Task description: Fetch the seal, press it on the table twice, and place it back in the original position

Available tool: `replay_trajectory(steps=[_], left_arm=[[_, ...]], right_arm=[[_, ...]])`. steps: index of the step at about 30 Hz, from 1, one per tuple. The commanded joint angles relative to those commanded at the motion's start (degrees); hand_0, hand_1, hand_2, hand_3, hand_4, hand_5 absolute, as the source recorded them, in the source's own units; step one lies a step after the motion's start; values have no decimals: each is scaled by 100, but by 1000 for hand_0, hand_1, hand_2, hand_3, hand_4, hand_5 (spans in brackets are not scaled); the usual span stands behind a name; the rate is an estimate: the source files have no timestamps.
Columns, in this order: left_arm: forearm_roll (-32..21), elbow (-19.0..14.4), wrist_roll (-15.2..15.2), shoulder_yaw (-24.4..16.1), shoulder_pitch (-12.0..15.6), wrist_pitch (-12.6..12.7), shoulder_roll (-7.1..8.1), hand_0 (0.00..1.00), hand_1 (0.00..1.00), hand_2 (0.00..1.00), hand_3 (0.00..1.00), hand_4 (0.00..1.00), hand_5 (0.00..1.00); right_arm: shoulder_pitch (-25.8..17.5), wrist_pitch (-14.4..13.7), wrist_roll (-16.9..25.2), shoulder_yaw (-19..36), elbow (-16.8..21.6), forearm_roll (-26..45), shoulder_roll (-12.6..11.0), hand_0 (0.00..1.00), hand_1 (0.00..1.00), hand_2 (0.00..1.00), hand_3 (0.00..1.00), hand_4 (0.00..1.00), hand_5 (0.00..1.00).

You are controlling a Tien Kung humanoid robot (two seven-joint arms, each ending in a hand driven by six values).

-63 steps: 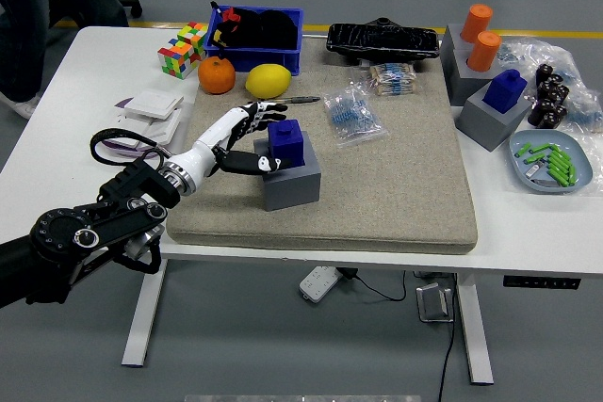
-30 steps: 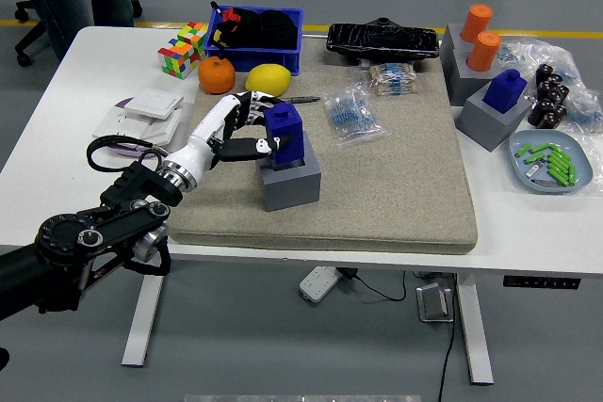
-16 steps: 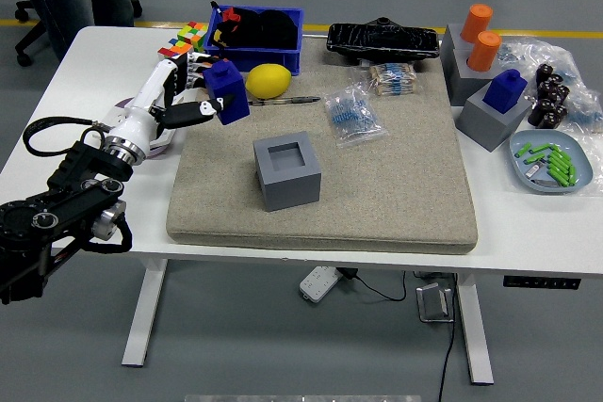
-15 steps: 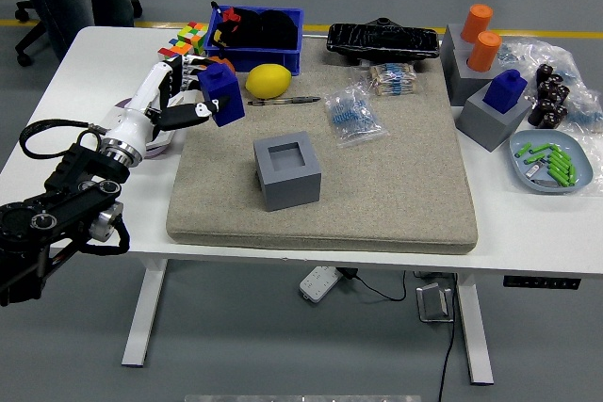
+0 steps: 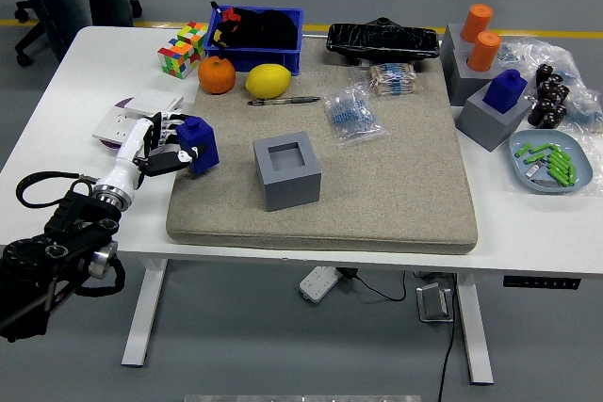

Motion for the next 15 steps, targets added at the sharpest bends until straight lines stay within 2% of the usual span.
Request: replay_trajectory(steps=[6, 15], left_arm=[[-55, 81, -37, 15, 91, 15, -62, 623, 429, 415, 574, 646, 2], [-57, 102, -33, 19, 87, 27, -64, 623, 429, 416, 574, 642, 2]], right_arm=[[12, -10, -6, 2, 8, -2, -20, 722, 682, 647, 613, 713, 518], [2, -10, -3, 2, 4, -6, -5, 721, 681, 647, 613, 713, 518]])
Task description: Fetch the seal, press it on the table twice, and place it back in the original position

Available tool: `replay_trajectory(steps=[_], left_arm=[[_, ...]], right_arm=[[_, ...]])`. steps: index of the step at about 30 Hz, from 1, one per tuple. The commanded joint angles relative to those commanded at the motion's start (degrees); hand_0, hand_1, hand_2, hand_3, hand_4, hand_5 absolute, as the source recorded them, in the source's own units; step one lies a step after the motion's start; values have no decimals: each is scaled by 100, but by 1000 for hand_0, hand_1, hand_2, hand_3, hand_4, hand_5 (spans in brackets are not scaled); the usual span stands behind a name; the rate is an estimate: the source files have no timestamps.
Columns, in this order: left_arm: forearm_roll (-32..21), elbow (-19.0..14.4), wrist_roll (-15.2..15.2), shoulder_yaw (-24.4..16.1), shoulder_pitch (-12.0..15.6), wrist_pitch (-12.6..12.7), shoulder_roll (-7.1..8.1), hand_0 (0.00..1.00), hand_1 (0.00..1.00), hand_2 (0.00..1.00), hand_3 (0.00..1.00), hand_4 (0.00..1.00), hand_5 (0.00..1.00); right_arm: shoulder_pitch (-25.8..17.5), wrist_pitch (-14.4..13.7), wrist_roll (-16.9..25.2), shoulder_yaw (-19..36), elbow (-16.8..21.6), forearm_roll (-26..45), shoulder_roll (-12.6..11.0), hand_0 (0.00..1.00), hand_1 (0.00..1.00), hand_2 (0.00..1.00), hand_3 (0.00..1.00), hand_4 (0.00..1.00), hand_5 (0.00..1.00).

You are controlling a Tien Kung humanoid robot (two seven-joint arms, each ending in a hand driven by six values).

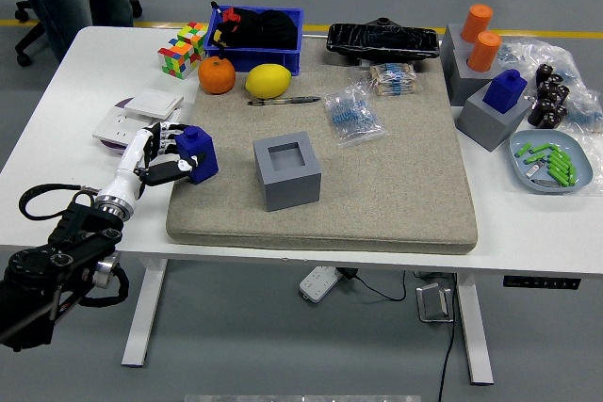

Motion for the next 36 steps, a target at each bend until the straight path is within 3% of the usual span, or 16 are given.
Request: replay_trajectory(steps=[16, 36], left_arm=[[-25, 65, -21, 57, -7, 16, -11, 622, 430, 415, 575, 644, 2], [86, -83, -225, 185, 93, 163, -23, 622, 429, 415, 574, 646, 2]], right_arm=[[0, 0, -6, -4, 3, 9, -2, 721, 681, 646, 613, 713, 518], [2, 2, 3, -69, 6, 33, -9, 721, 681, 647, 614, 713, 518]])
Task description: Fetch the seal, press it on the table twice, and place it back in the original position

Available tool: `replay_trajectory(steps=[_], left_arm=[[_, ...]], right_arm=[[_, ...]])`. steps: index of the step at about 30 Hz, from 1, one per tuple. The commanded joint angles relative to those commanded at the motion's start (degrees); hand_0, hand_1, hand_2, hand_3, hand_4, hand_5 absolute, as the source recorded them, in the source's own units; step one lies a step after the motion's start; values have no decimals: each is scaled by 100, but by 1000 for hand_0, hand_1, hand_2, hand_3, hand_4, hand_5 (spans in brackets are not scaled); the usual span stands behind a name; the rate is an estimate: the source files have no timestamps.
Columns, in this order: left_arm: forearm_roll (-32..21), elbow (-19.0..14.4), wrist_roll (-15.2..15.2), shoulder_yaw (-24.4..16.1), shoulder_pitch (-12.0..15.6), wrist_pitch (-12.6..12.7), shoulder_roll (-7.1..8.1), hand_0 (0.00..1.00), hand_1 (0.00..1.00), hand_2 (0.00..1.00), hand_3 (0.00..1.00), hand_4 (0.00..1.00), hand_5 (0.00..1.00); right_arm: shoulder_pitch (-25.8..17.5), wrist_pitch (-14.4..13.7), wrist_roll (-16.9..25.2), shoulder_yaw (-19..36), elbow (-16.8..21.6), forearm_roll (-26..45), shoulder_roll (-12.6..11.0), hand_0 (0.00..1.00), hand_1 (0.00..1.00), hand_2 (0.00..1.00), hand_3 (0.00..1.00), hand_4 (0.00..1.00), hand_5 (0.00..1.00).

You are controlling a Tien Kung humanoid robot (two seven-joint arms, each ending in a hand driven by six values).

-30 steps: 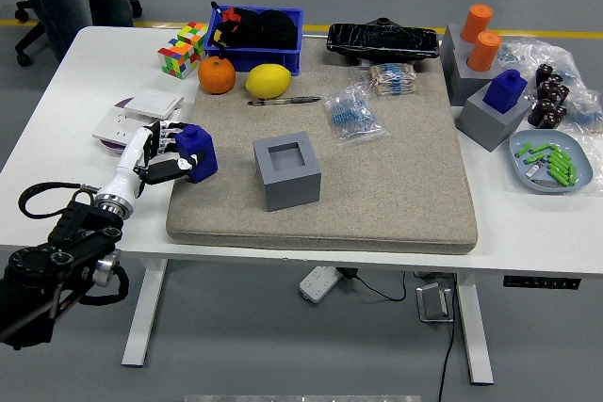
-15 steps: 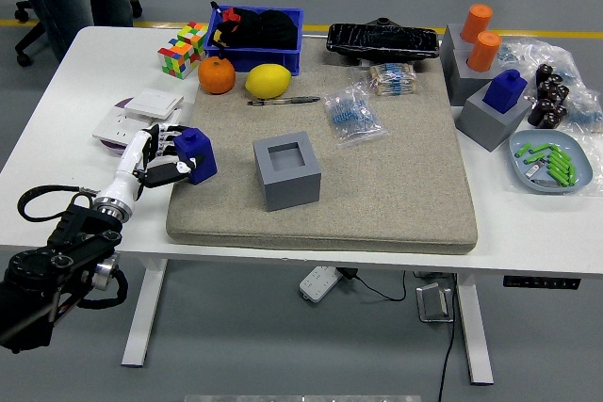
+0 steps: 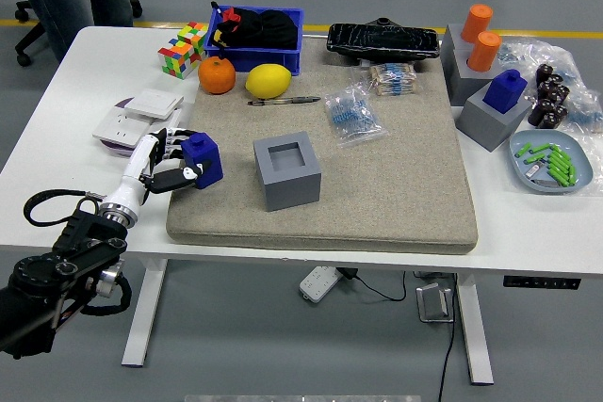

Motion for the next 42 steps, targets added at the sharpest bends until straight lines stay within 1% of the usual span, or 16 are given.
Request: replay_trajectory(steps=[11, 15, 18, 20, 23, 24, 27, 29, 31, 33, 37, 39, 42], left_arm=[[-41, 27, 20, 193, 28, -37, 35, 621, 430, 415, 575, 648, 2], [31, -62, 31, 138, 49, -37, 67, 620, 430, 415, 574, 650, 2], [192, -300, 32, -114, -10, -18, 183, 620, 430, 415, 574, 650, 2], [388, -551, 44, -364, -86, 4, 321, 619, 429, 415, 574, 652, 2], [571, -878, 91, -633, -202, 5, 482, 619, 429, 415, 574, 652, 2], [655, -1027, 135, -736, -259, -9, 549, 619, 429, 415, 574, 652, 2], [810, -1364, 261, -890, -376, -66, 669, 619, 429, 414, 574, 653, 2], [969, -1660, 479, -935, -472, -208, 754, 619, 429, 414, 574, 653, 2], [1064, -1912, 628, -888, -543, -316, 804, 618, 429, 415, 574, 653, 2], [1115, -2144, 716, -783, -608, -389, 827, 618, 429, 415, 574, 653, 2], [1074, -2404, 802, -509, -721, -478, 792, 618, 429, 415, 574, 653, 2], [1075, -2434, 837, -362, -782, -519, 746, 618, 430, 415, 575, 653, 2], [1052, -2374, 868, -130, -892, -552, 652, 618, 430, 415, 575, 653, 2]], right_arm=[[-15, 2, -4, -61, -4, 22, -15, 721, 681, 647, 613, 713, 518], [-24, 1, -3, -57, -1, 20, -14, 721, 681, 647, 613, 713, 518], [-21, 0, -2, -26, 0, 9, -12, 721, 681, 647, 613, 713, 518], [-26, 0, -2, -1, 2, 0, -13, 722, 681, 647, 614, 714, 519], [-33, -1, -3, 31, 0, -8, -14, 722, 681, 647, 614, 714, 519], [-38, -1, -4, 45, 0, -15, -15, 722, 681, 647, 614, 714, 519], [-47, -1, -6, 65, -2, -22, -18, 721, 681, 647, 613, 713, 518], [-46, -3, -6, 99, -5, -44, -15, 721, 681, 647, 613, 713, 518], [-39, -5, -7, 130, -9, -65, -8, 721, 681, 647, 614, 712, 516], [-34, -5, -4, 138, -7, -69, -3, 721, 681, 647, 614, 712, 516], [-29, -4, 1, 128, -4, -59, 4, 721, 681, 647, 614, 712, 516], [-28, -3, 1, 116, -5, -50, 3, 721, 681, 647, 614, 712, 516], [-15, -3, 0, 106, -4, -43, -2, 721, 681, 647, 614, 712, 516]])
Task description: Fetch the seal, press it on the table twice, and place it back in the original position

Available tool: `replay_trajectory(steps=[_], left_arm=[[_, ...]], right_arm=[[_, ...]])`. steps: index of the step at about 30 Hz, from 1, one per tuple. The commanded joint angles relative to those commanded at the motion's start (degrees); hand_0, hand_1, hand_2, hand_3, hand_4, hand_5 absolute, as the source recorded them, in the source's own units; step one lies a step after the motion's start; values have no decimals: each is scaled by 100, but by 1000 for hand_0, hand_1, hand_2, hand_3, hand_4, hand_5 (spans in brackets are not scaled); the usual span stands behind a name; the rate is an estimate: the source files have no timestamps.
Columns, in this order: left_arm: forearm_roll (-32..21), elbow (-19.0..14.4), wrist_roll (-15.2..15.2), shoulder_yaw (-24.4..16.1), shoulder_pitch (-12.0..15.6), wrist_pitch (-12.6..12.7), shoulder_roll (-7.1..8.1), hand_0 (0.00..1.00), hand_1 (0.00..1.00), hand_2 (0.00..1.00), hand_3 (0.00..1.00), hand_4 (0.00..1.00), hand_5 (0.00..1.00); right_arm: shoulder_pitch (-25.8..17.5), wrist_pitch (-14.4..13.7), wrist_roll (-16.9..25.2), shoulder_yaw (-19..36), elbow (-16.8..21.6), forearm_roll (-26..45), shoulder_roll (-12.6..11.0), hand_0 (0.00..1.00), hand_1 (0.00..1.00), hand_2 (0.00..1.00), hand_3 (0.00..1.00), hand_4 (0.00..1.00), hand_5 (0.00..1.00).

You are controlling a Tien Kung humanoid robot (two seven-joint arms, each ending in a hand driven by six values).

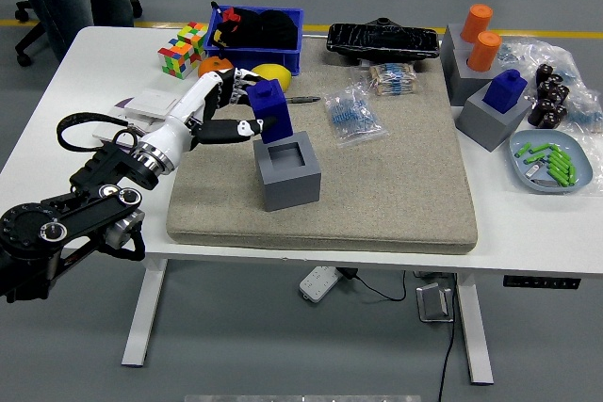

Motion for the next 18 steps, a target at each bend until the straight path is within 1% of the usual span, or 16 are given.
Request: replay_trajectory(steps=[1, 3, 5, 10, 12, 18], left_arm=[[-14, 63, 3, 103, -47, -14, -54, 617, 429, 415, 575, 654, 2], [-45, 127, -2, 179, -82, -15, -102, 617, 429, 415, 575, 654, 2], [-96, 254, -9, 324, -143, -13, -186, 617, 429, 415, 575, 654, 2], [-173, 481, -51, 509, -218, 39, -356, 617, 429, 415, 575, 654, 2], [-200, 579, -62, 582, -227, 55, -428, 617, 429, 415, 575, 654, 2], [-267, 775, -101, 652, -182, 105, -551, 617, 429, 415, 576, 654, 2]], right_arm=[[5, -1, 1, 2, 2, 2, 0, 721, 681, 646, 613, 712, 516], [8, 0, 1, 1, 4, 5, -1, 721, 681, 646, 613, 712, 516], [9, 2, -4, 4, -4, 4, 0, 721, 681, 646, 613, 712, 516], [6, 7, -6, -10, -11, 7, -4, 721, 681, 646, 613, 712, 516], [10, 3, -5, -15, -11, 8, -5, 721, 681, 646, 613, 712, 516], [12, 2, 0, -33, -2, 17, 0, 721, 681, 646, 613, 712, 516]])
